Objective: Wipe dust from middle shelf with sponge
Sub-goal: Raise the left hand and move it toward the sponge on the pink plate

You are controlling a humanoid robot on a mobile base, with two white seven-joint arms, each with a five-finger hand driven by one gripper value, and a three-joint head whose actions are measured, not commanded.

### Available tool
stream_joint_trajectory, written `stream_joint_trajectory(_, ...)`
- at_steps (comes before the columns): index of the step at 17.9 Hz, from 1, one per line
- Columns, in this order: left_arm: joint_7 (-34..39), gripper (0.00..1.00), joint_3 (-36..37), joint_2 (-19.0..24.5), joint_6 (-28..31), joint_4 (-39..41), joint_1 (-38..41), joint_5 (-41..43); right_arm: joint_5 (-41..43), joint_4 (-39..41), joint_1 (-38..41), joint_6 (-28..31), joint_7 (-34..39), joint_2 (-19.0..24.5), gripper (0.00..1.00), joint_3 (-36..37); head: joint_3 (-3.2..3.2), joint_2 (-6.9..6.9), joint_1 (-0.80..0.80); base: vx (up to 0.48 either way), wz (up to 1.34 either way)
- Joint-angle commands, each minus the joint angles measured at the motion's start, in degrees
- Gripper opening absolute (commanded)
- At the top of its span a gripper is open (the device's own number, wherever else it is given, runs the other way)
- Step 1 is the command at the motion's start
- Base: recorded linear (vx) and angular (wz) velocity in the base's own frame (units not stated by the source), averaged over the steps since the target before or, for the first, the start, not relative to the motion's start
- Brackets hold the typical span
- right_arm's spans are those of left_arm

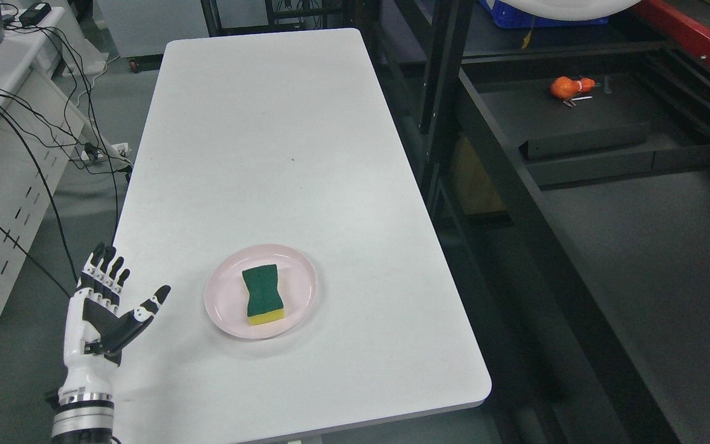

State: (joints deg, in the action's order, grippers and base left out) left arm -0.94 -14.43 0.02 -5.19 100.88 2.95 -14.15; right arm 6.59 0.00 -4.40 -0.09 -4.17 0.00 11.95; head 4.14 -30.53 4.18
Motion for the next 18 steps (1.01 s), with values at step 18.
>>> stream_joint_trajectory(18, -11.36, 0.98, 4.31, 34.60, -27.22, -12.19, -11.29, 40.90, 0.00, 1.00, 0.01, 4.13, 0.04, -1.00, 1.00, 0.00, 0.00, 0.00, 0.00, 0.000, 0.00)
